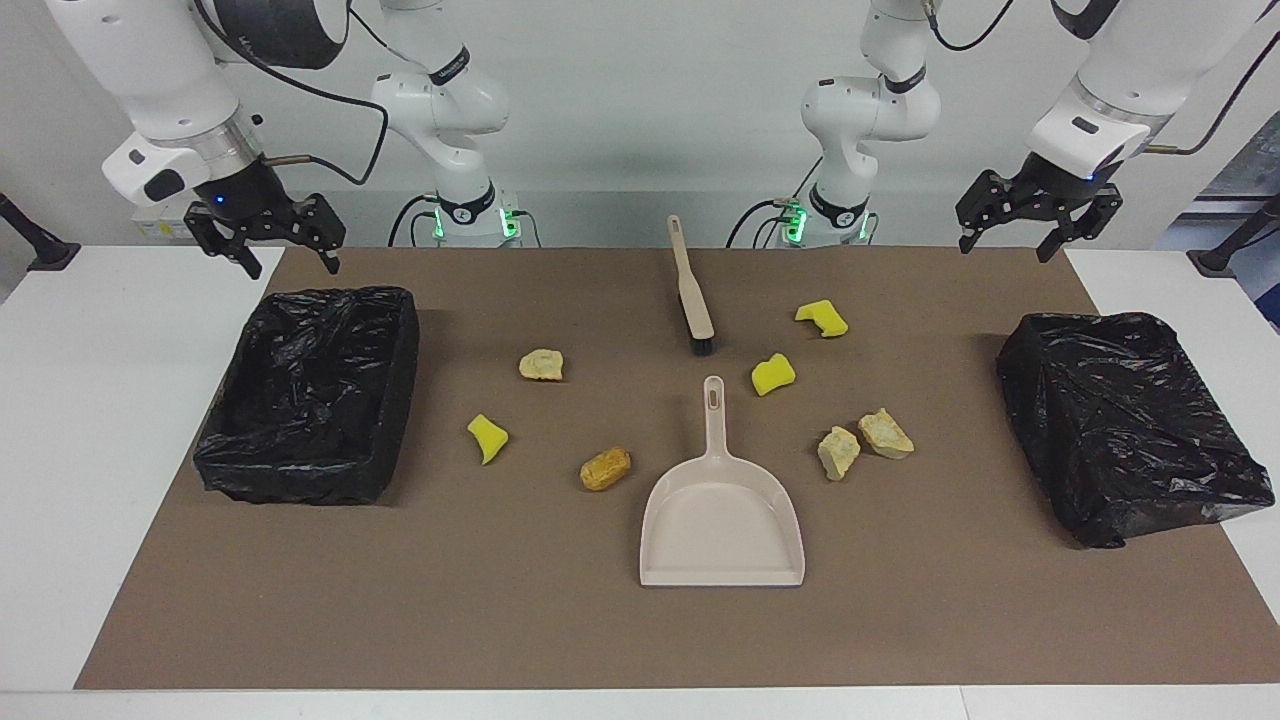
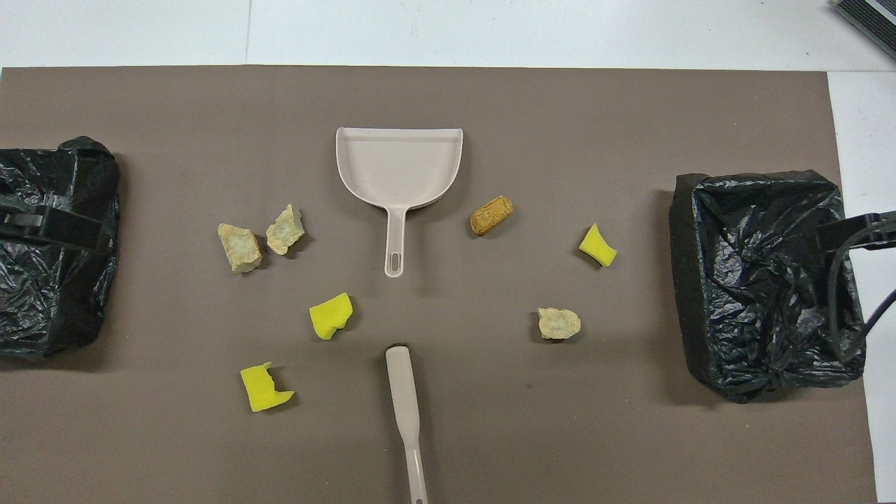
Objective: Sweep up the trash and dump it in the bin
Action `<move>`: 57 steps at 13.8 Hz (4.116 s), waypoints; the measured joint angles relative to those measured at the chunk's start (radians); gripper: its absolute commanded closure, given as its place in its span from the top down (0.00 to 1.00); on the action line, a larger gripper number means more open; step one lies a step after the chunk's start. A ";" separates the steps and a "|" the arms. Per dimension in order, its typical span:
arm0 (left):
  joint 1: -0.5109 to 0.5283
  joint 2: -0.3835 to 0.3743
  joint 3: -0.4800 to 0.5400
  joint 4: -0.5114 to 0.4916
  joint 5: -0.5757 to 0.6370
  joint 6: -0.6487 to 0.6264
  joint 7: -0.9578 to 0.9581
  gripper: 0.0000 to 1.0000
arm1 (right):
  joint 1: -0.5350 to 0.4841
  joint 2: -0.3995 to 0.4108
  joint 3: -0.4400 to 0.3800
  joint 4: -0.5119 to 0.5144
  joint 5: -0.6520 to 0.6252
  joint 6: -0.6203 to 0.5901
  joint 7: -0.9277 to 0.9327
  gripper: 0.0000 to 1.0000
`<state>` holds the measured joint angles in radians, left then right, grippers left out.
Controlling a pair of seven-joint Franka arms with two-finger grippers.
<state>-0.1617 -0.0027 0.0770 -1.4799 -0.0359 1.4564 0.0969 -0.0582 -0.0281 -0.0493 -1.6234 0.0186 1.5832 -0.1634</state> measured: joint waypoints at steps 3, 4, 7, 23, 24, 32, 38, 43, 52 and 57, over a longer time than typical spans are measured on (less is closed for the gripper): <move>0.000 0.000 0.000 0.000 0.000 0.000 0.000 1.00 | 0.000 0.000 0.000 0.000 0.000 0.000 0.000 1.00; 0.000 0.000 0.000 0.000 0.000 -0.001 0.000 1.00 | 0.000 0.000 0.000 0.000 0.000 0.000 0.000 1.00; 0.000 -0.001 -0.001 0.000 0.000 -0.003 0.000 1.00 | 0.000 0.000 0.000 0.000 0.000 0.000 0.000 1.00; -0.020 -0.060 -0.032 -0.100 -0.002 -0.016 -0.023 1.00 | 0.007 -0.003 0.003 0.000 -0.001 -0.053 0.000 1.00; -0.040 -0.067 -0.037 -0.120 -0.002 -0.013 -0.043 1.00 | 0.014 -0.002 0.005 -0.001 -0.001 -0.061 0.000 1.00; -0.300 -0.175 -0.052 -0.424 -0.003 0.163 -0.300 1.00 | 0.026 0.101 0.132 0.018 0.000 -0.070 0.036 1.00; -0.526 -0.226 -0.055 -0.675 -0.004 0.380 -0.564 1.00 | 0.055 0.231 0.259 0.065 0.000 -0.030 0.253 1.00; -0.724 -0.226 -0.055 -0.862 -0.004 0.611 -0.796 1.00 | 0.198 0.345 0.266 0.141 0.000 0.056 0.523 1.00; -0.870 -0.199 -0.055 -1.030 -0.004 0.810 -0.944 1.00 | 0.387 0.516 0.266 0.249 0.000 0.224 0.888 1.00; -0.888 -0.189 -0.055 -1.040 -0.004 0.813 -0.949 0.65 | 0.498 0.620 0.264 0.283 -0.045 0.335 1.059 1.00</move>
<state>-1.0502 -0.1914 0.0224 -2.5196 -0.0401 2.2694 -0.8521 0.4399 0.5923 0.2142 -1.3408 -0.0259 1.9179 0.8956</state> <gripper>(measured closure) 0.044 0.000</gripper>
